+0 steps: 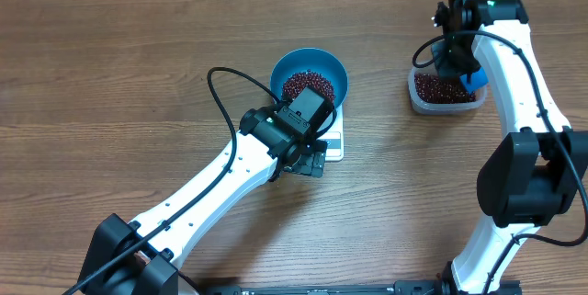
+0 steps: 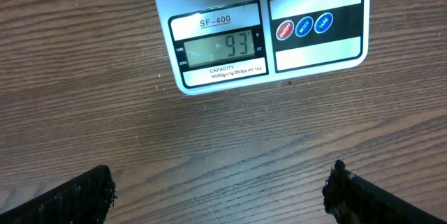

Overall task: Scoop item into bowl and weigh 150g on scale
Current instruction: 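Dig the scoop down into the red beans with the right gripper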

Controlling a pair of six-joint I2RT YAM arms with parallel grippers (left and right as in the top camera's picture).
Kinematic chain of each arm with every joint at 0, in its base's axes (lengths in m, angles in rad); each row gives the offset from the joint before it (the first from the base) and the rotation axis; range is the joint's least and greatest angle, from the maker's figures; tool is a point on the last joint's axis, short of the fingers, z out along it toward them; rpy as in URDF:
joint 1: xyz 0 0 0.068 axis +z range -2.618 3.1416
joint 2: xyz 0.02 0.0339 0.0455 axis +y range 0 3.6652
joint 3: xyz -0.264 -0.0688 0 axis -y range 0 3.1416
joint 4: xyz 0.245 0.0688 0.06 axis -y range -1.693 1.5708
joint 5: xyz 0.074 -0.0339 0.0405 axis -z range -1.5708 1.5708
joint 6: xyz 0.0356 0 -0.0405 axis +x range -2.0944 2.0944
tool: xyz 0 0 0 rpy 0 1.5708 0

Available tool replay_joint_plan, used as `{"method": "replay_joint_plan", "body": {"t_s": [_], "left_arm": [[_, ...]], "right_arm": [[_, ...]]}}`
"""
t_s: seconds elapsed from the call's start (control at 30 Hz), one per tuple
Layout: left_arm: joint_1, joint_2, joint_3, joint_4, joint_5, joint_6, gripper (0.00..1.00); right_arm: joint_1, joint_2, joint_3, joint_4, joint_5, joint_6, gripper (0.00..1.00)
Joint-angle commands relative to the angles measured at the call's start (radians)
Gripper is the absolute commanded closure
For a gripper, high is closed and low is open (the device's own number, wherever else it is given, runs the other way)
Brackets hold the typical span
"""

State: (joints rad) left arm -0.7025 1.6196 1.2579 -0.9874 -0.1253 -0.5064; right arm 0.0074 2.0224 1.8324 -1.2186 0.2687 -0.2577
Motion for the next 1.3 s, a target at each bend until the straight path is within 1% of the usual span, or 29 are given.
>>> {"method": "replay_joint_plan", "body": {"t_s": [0.0, 0.2, 0.47, 0.67, 0.87, 1.1, 1.17, 1.27], "left_arm": [[0.002, -0.016, 0.016, 0.001, -0.016, -0.018, 0.0], [0.002, -0.016, 0.016, 0.001, -0.016, -0.018, 0.0], [0.002, -0.016, 0.016, 0.001, -0.015, -0.018, 0.0], [0.002, -0.016, 0.016, 0.001, -0.016, -0.018, 0.0], [0.002, -0.016, 0.016, 0.001, -0.016, -0.018, 0.01], [0.002, -0.016, 0.016, 0.001, -0.016, -0.018, 0.0], [0.002, -0.016, 0.016, 0.001, -0.016, -0.018, 0.01], [0.002, -0.016, 0.016, 0.001, -0.016, -0.018, 0.0]], "right_arm": [[-0.014, 0.037, -0.066, 0.031, -0.045, 0.022, 0.96], [-0.014, 0.037, -0.092, 0.032, -0.081, 0.033, 0.96], [-0.014, 0.037, -0.092, 0.029, -0.167, 0.118, 0.96], [-0.04, 0.037, -0.092, 0.029, -0.354, 0.128, 0.96], [-0.115, 0.037, -0.092, 0.029, -0.567, 0.128, 0.96], [-0.247, 0.037, -0.092, 0.028, -0.819, 0.127, 0.96], [-0.281, 0.037, -0.092, 0.025, -0.856, 0.127, 0.96], [-0.323, 0.037, -0.092, 0.011, -0.854, 0.127, 0.96]]}}
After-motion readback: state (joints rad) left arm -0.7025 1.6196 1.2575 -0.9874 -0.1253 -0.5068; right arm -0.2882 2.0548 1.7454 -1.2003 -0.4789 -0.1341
